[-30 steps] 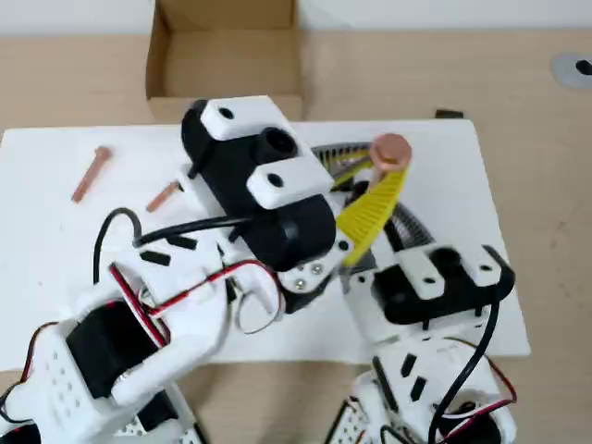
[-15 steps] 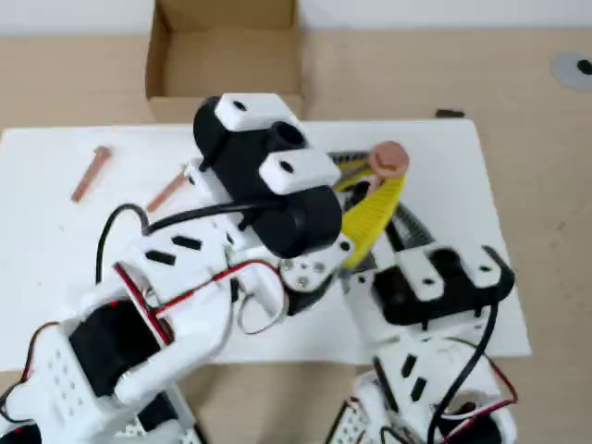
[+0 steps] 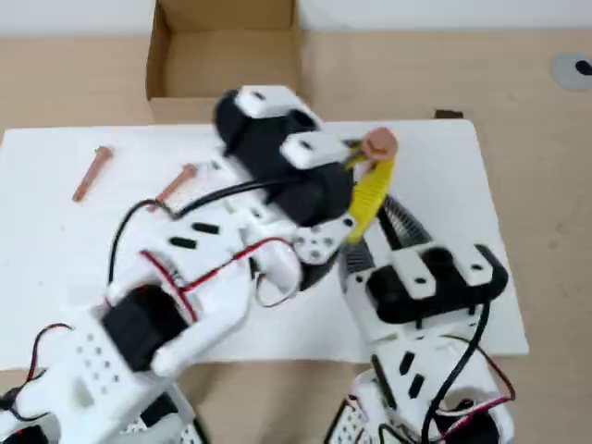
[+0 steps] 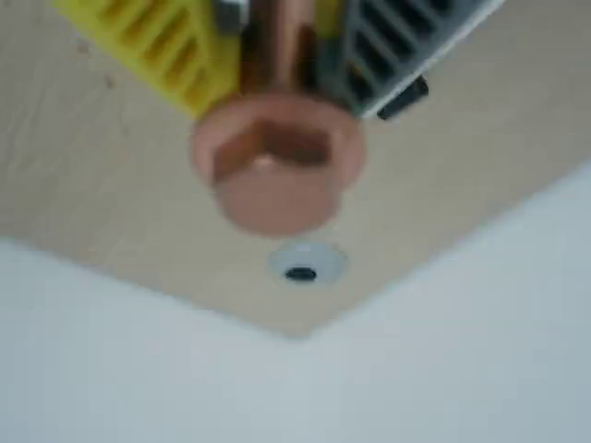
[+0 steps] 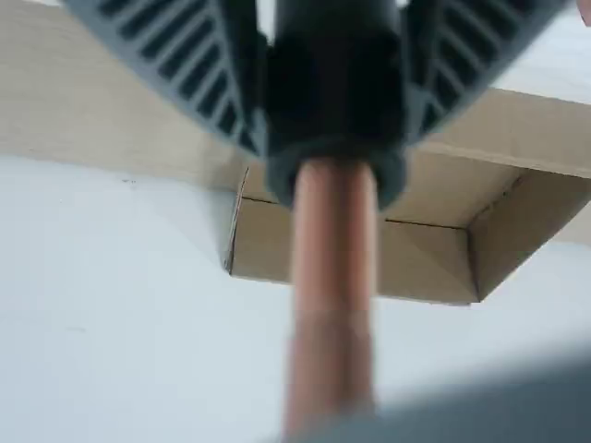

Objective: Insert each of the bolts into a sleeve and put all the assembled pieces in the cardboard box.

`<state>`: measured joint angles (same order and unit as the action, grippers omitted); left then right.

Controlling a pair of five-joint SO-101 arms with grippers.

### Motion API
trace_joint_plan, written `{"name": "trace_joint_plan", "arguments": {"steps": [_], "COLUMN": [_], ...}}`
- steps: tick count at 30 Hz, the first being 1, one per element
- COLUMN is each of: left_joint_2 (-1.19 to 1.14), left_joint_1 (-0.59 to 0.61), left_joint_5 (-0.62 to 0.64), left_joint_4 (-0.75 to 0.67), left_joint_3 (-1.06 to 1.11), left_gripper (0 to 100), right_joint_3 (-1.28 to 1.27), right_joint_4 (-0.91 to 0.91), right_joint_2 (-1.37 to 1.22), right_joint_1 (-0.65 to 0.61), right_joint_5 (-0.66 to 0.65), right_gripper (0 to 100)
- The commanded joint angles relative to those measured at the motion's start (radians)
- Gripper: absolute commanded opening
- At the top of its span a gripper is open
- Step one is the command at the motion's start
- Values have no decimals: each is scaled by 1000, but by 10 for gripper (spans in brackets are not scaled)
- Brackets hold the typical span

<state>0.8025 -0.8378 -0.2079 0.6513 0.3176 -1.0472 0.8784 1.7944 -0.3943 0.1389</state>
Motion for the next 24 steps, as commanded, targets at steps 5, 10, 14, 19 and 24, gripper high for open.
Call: {"name": "trace_joint_plan", "arguments": {"steps": [5,10,14,19,24], "left_joint_2": [13,13,10,13,13], "left_joint_1": [20,14,12,18,20], "left_joint_5": [-2,-2,-2,-2,-2], "left_joint_4": [-29,-21,26,49,51], "left_joint_3": [-9,-8,-15,-15,-14], "left_gripper": [7,7,7,7,8], "right_joint_3": [10,7,7,7,7], "right_joint_4": [-23,-26,-26,-28,-28], "right_joint_2": [4,4,4,4,4], "right_joint_1": [-12,-12,-12,-12,-12], "right_joint_5": [-6,-6,-6,-6,-6], "right_gripper": [9,9,9,9,9]}}
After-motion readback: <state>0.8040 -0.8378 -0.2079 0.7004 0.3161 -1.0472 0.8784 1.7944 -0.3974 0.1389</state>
